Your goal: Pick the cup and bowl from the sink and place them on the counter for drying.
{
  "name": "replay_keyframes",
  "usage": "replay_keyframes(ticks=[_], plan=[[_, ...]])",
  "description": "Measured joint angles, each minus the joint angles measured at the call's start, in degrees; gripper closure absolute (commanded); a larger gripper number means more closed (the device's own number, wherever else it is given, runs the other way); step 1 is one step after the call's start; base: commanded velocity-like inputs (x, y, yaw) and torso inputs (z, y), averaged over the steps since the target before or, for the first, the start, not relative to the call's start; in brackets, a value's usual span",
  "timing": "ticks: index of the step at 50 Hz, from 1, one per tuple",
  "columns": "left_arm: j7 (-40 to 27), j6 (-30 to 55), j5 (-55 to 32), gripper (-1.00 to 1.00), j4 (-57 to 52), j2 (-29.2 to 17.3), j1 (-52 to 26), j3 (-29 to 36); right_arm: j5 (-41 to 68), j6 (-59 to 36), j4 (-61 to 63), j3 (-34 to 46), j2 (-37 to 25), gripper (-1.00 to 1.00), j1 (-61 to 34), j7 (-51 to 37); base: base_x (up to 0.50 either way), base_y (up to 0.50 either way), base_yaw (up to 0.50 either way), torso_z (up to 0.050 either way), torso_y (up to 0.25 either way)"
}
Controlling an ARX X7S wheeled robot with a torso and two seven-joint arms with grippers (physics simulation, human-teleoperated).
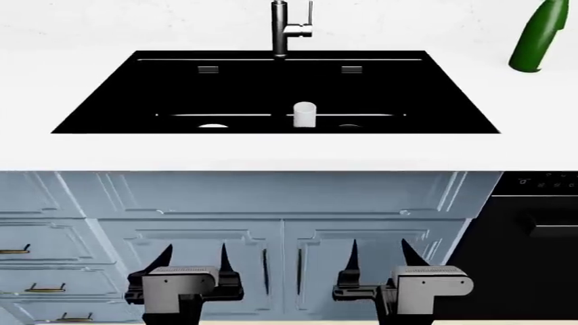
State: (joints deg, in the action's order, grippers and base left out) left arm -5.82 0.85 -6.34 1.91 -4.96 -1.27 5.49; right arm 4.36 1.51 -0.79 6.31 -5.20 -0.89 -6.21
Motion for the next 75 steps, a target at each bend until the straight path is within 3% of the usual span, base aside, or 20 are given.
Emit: replay_keyframes(ticks=[8, 40, 75], plan=[[-0.77, 0.52, -0.44, -1.0, -0.07, -0.71, 0.04, 0.42, 0.0, 0.06, 0.05, 0.77, -0.44, -1.0, 0.01, -0.84, 0.0, 0.44, 0.0, 0.0, 0.0], [-3.12, 0.32, -1.35, -1.0, 0.12, -2.21, -0.23, 2.36, 2.47, 0.74, -0.1, 2.08, -1.82, -1.0, -0.03, -2.93, 0.0, 0.0, 0.0, 0.001, 0.0], [-4.66, -2.57, -1.35, -1.0, 0.43, -3.48, -0.52, 4.48, 3.96, 0.88, -0.26, 3.45, -3.09, -1.0, -0.3, -4.59, 0.0, 0.0, 0.0, 0.049, 0.0]])
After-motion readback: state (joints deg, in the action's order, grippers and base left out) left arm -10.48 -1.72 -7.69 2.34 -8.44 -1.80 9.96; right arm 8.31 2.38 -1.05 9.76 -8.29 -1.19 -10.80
